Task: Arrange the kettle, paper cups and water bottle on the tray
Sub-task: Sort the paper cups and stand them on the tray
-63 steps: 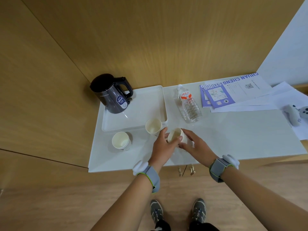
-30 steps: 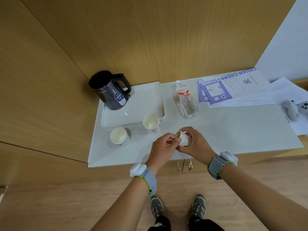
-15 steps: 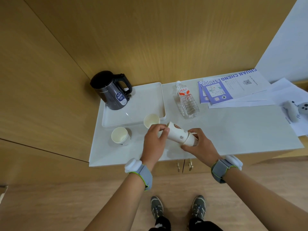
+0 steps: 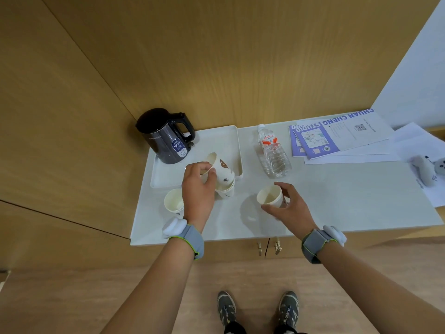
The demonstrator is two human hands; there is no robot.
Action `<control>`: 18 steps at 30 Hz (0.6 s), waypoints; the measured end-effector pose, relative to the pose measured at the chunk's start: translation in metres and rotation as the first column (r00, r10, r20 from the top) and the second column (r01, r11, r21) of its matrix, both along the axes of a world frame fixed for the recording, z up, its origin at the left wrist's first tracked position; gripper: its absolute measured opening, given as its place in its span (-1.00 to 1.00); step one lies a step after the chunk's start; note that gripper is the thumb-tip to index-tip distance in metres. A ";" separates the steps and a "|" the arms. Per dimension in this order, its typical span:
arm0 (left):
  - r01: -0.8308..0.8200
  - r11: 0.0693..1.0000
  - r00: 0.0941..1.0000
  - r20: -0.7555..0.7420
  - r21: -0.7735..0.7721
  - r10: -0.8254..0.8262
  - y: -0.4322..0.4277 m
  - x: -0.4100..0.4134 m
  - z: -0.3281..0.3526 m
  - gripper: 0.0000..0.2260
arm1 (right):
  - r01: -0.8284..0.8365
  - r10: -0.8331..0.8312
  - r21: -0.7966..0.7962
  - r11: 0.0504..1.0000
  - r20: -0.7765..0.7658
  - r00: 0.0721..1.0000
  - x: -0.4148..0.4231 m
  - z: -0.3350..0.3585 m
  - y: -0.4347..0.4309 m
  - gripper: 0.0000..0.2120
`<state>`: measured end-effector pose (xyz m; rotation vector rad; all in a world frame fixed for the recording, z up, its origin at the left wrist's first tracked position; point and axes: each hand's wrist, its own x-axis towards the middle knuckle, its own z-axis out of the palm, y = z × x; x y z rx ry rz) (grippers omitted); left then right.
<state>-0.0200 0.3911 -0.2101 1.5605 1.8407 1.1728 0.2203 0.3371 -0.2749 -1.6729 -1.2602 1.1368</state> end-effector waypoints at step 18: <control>0.103 0.992 0.966 -0.231 -0.068 -0.116 0.004 -0.001 -0.035 -0.92 | -0.004 0.001 -0.035 0.999 -0.098 0.995 -0.007 -0.019 0.001 -0.30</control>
